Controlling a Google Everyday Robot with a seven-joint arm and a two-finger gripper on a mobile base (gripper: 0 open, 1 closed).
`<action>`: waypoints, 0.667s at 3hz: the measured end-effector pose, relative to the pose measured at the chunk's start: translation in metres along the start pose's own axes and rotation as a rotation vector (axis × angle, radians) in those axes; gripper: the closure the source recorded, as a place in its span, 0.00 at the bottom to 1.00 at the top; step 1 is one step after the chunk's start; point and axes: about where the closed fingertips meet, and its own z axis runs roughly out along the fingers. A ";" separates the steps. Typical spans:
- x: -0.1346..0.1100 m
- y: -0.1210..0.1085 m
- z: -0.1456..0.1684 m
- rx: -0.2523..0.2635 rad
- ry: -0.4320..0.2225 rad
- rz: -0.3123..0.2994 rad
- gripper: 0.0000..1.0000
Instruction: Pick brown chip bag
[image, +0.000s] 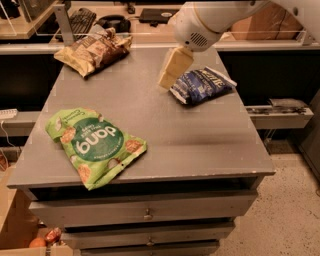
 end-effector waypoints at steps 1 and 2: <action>0.000 0.000 0.000 0.000 0.000 0.000 0.00; -0.004 -0.009 0.006 0.012 -0.030 0.016 0.00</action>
Offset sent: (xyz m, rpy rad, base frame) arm 0.0282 0.0085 0.0042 0.0962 -0.0200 -0.0238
